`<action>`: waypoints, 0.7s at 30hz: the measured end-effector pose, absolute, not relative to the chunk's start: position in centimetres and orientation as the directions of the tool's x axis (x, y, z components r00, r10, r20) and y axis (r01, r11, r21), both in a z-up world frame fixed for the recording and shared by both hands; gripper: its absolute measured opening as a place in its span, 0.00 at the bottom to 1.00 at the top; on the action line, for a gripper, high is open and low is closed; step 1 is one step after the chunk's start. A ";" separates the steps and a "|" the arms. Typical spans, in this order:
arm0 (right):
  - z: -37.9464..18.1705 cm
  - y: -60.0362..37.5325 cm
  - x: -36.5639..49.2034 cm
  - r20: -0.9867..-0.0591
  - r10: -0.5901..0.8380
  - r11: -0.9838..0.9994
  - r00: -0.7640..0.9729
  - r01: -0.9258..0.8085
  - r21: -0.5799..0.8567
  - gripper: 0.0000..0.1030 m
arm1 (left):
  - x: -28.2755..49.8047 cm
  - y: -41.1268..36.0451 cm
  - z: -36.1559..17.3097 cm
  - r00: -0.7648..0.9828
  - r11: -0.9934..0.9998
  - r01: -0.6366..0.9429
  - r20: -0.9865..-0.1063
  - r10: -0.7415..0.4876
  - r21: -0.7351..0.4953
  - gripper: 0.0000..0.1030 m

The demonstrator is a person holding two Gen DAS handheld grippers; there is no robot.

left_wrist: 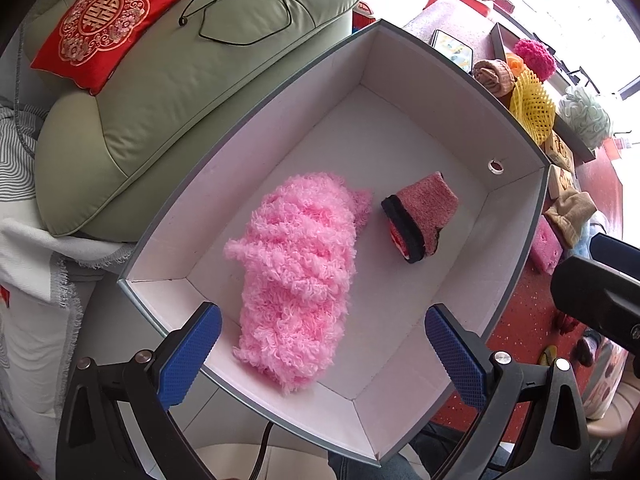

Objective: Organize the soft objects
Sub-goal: 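Open the left tool dropping the yarn bundle while the right tool releases the sock into the box, then grasp the pink foam block with the left tool while the right tool grasps the lavender knit hat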

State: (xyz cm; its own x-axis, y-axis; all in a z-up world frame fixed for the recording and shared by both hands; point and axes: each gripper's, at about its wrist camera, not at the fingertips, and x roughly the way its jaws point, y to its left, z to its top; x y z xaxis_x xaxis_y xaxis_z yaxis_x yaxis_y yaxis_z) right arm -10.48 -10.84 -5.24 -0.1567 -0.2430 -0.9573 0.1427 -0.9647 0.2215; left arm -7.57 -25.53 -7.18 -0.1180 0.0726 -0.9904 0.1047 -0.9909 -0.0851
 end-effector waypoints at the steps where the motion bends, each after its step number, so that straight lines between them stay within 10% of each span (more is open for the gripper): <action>1: -5.1 -10.7 -10.4 -0.957 -0.244 -0.965 -0.159 0.141 0.223 1.00 | -7.6 -25.4 -7.0 -0.120 -0.991 0.102 -0.990 0.073 -0.085 1.00; 21: -3.9 -5.5 -8.5 -0.940 -0.262 -0.965 -0.220 0.037 0.261 1.00 | -7.8 -20.8 -5.1 -0.132 -0.998 -0.022 -0.990 0.058 -0.055 1.00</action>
